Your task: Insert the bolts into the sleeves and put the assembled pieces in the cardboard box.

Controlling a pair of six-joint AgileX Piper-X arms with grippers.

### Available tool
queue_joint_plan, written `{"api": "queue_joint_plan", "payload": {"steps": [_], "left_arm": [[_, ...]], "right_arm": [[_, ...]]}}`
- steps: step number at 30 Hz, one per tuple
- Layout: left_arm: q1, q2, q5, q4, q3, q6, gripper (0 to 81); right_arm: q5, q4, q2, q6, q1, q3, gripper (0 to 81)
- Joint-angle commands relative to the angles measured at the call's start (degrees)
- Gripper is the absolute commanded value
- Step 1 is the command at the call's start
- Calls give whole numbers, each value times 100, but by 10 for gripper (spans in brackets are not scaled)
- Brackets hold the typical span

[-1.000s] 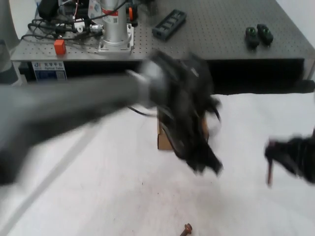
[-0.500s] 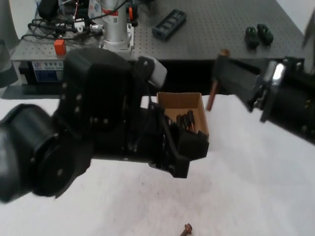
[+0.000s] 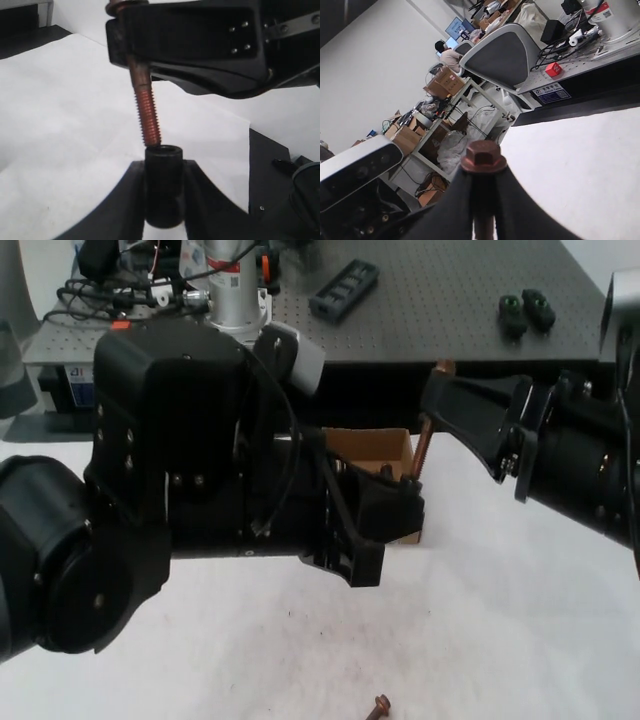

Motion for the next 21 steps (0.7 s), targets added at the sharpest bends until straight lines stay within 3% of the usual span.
{"api": "queue_joint_plan", "payload": {"steps": [1,9,17,19,20,21], "left_arm": [[-21,-70,-140,-181,-49,-125,6],[-21,-70,-38,-181,-49,-176,6],[-21,-70,-434,-181,-49,-176,6],[-21,-70,-434,-181,-49,-176,6],[-21,-70,-434,-181,-49,-176,6],[-21,-70,-432,-196,-49,-176,6]], "right_arm": [[-237,50,-1,-68,38,-67,50],[-482,7,-1,-197,38,-67,50],[-1001,249,-1,-197,38,-67,50],[-1147,277,-1,-197,38,-67,19],[-1226,278,-1,-197,38,-67,32],[-1253,267,-1,-197,38,-67,114]]}}
